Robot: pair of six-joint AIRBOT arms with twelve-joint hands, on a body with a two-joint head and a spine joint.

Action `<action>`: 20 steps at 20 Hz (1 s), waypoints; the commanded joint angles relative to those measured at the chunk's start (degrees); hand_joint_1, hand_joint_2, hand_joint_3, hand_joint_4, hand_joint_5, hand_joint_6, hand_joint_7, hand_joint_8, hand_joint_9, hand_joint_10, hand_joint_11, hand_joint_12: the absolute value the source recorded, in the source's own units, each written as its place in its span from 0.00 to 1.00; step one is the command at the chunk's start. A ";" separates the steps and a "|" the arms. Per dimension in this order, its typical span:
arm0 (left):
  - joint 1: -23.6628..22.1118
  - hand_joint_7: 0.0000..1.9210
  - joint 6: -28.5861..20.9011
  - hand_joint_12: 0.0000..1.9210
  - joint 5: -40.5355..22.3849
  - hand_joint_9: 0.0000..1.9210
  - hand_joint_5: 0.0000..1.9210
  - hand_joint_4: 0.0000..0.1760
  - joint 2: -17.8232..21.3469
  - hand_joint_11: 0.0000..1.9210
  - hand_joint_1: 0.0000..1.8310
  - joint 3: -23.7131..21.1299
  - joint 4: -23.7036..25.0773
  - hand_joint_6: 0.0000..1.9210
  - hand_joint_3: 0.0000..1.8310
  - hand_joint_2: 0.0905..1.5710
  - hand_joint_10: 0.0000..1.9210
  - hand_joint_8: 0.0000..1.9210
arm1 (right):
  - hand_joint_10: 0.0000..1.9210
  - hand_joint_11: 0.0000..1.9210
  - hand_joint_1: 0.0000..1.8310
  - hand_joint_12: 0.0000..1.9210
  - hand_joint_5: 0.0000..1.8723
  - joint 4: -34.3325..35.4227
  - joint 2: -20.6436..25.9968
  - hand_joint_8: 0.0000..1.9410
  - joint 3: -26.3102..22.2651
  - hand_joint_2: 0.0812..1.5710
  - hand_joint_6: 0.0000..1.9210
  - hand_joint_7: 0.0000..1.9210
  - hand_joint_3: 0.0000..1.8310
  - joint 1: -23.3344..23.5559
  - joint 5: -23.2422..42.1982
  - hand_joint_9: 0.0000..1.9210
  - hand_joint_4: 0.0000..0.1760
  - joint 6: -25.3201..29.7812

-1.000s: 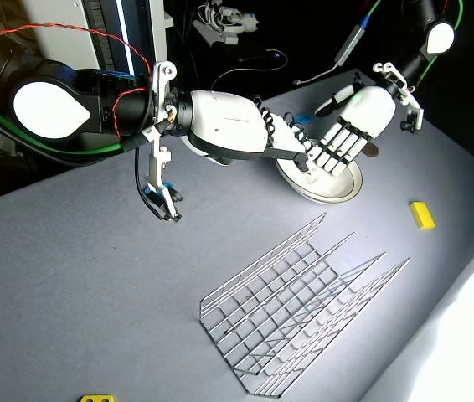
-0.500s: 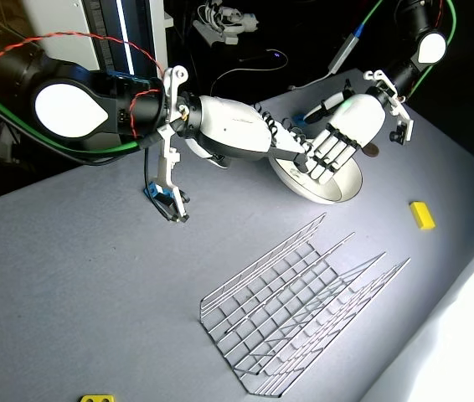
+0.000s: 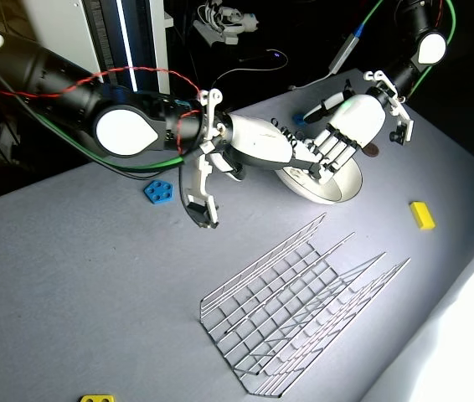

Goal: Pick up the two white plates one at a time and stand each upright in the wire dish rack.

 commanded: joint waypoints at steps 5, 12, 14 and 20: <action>-0.04 0.01 0.08 0.00 -1.17 0.00 0.01 0.00 -1.13 0.00 0.00 -0.21 0.35 0.00 0.00 0.68 0.00 0.00 | 0.00 0.00 0.52 0.03 0.00 1.07 -3.91 0.00 4.45 0.61 0.00 0.00 0.01 0.49 6.48 0.00 0.00 -0.09; -0.09 0.01 -0.06 0.00 -1.00 0.00 0.01 0.00 -1.24 0.00 0.00 -0.08 0.34 0.00 0.00 0.68 0.00 0.00 | 0.00 0.00 0.52 0.15 0.00 4.14 -9.04 0.00 8.73 0.60 0.00 0.00 0.00 0.53 7.80 0.00 0.00 -0.66; -0.09 0.02 -0.13 0.00 -0.96 0.01 0.01 0.00 -1.30 0.00 0.00 -0.01 0.19 0.01 0.00 0.68 0.00 0.01 | 0.00 0.00 0.50 0.15 0.00 4.14 -9.37 0.00 8.82 0.61 0.00 0.00 0.00 0.61 8.17 0.00 0.00 -0.87; 0.06 0.01 -0.21 0.00 -0.90 0.00 0.01 0.00 -1.29 0.00 0.00 0.06 0.15 0.00 0.00 0.68 0.00 0.00 | 0.01 0.00 0.50 0.27 0.05 4.12 -9.43 0.00 8.84 0.62 0.01 0.03 0.00 1.27 7.01 0.02 0.00 -2.07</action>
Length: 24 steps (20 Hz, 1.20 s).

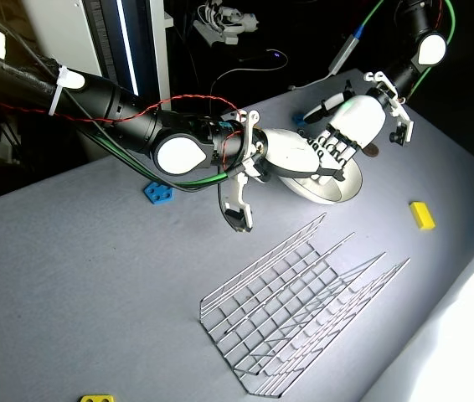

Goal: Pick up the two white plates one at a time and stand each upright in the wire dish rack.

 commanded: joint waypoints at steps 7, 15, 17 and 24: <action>0.32 0.01 0.01 0.00 -0.77 0.00 0.01 0.00 -1.18 0.00 0.00 -0.02 -0.17 0.00 0.00 0.68 0.00 0.00 | 0.04 0.10 0.58 0.62 0.38 0.71 0.01 0.01 0.03 0.71 0.02 0.37 0.00 0.51 6.02 0.35 0.00 -0.17; 1.34 0.01 -0.13 0.00 -0.69 0.00 0.01 0.00 -1.07 0.00 0.00 -0.17 -1.34 0.00 0.00 0.68 0.00 0.00 | 0.03 0.32 0.64 0.61 0.42 0.55 0.40 0.59 0.01 0.75 0.68 0.44 0.00 1.16 6.03 0.57 0.14 -0.18; 1.29 0.01 -0.57 0.00 -0.71 0.00 0.01 0.00 -0.61 0.00 0.00 -0.29 -2.02 0.00 0.00 0.68 0.00 0.00 | 0.03 0.31 0.63 0.61 0.42 0.55 0.67 0.61 0.00 0.76 0.69 0.44 0.00 1.72 6.10 0.57 0.15 -0.16; -1.96 0.01 -4.53 0.00 -2.21 0.00 0.02 0.00 3.90 0.00 0.00 -1.24 -9.27 0.00 0.00 0.68 0.00 0.00 | 0.01 0.36 0.64 0.54 0.46 0.56 1.84 0.41 -0.85 0.71 0.62 0.51 0.02 3.77 6.99 0.59 0.00 0.68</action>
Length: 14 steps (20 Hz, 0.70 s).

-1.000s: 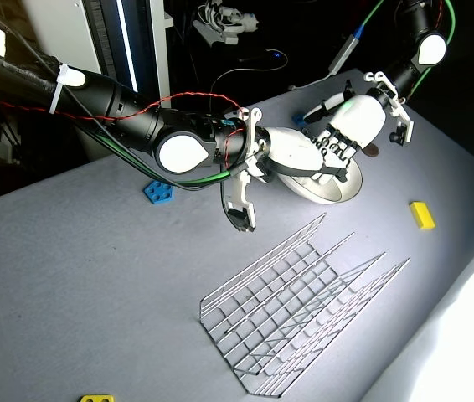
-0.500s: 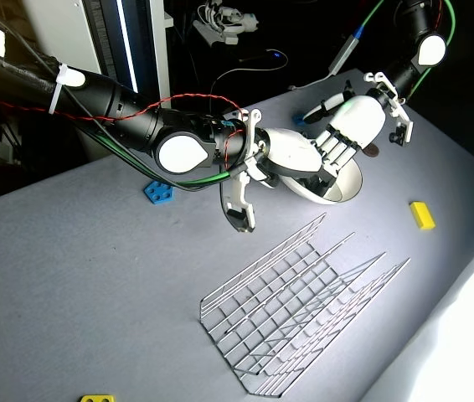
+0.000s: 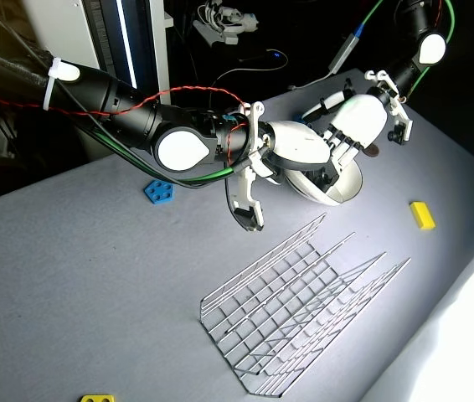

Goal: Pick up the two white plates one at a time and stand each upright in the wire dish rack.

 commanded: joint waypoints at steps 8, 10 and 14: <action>-6.52 0.01 -4.26 0.00 -3.13 0.00 0.01 0.00 8.51 0.00 0.00 -3.73 -4.85 0.00 0.00 0.68 0.00 0.00 | 0.00 0.36 0.61 0.57 0.46 0.97 1.64 0.06 -2.89 0.74 0.60 0.55 0.00 2.86 6.87 0.60 0.00 2.12; -6.52 0.01 -5.56 0.00 -3.13 0.00 0.00 0.00 9.73 0.00 0.00 -4.00 -4.86 0.00 0.00 0.68 0.00 0.00 | 0.00 0.35 0.61 0.59 0.46 0.96 1.96 0.02 -3.11 0.74 0.60 0.56 0.00 3.60 6.87 0.59 0.00 5.29; -6.49 0.01 -8.74 0.00 -3.12 0.00 0.00 0.00 11.99 0.00 0.00 -4.17 -4.83 0.00 0.00 0.68 0.00 0.00 | 0.00 0.36 0.64 0.58 0.45 0.90 2.91 0.55 -3.12 0.73 0.64 0.47 0.00 6.39 6.66 0.59 0.15 15.95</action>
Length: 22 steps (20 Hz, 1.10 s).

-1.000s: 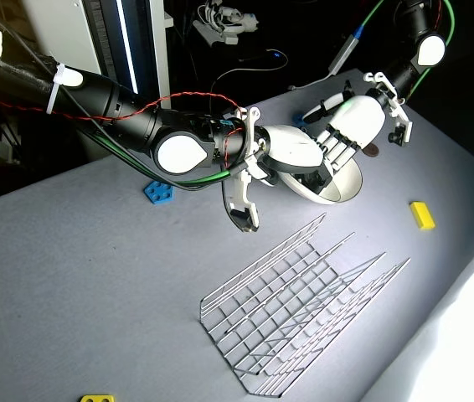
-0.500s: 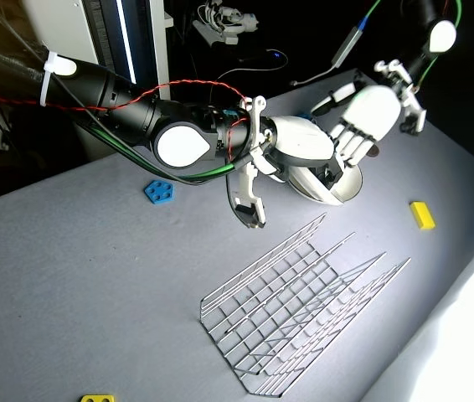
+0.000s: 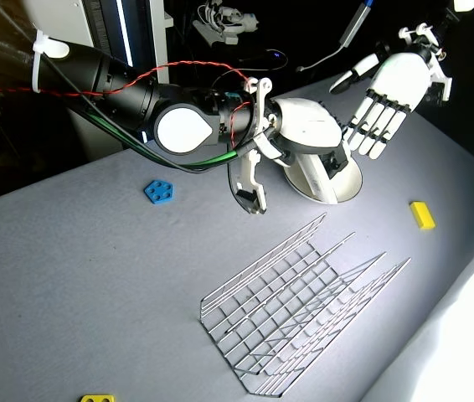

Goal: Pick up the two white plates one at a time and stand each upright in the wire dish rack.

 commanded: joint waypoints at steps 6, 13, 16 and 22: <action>-0.36 0.01 -1.11 0.00 -2.10 0.00 0.00 0.00 3.16 0.00 0.00 -0.05 -1.94 0.00 0.00 0.68 0.00 0.00 | 0.01 0.37 0.65 0.55 0.48 1.13 2.03 0.52 -0.39 0.72 0.59 0.50 0.00 5.50 6.63 0.61 0.18 14.98; 1.28 0.01 -0.86 0.00 -2.43 0.00 0.00 0.00 3.54 0.00 0.00 0.89 0.98 0.00 0.00 0.68 0.00 0.00 | 0.01 0.37 0.66 0.58 0.50 1.10 4.27 0.49 -0.37 0.70 0.57 0.51 0.00 10.43 4.62 0.63 0.16 28.81; 1.71 0.01 -0.54 0.00 -2.43 0.00 0.00 0.00 3.48 0.00 0.00 1.21 0.98 0.00 0.00 0.68 0.00 0.00 | 0.01 0.38 0.66 0.57 0.50 1.12 5.49 0.50 -0.37 0.70 0.56 0.51 0.00 11.45 4.33 0.63 0.18 33.28; 1.30 0.00 -0.56 0.00 -2.42 0.00 0.00 0.00 3.44 0.00 0.00 1.23 0.95 0.00 0.00 0.67 0.00 0.00 | 0.01 0.38 0.66 0.56 0.52 1.22 8.98 0.47 -0.34 0.70 0.54 0.52 0.00 13.46 2.55 0.63 0.17 42.83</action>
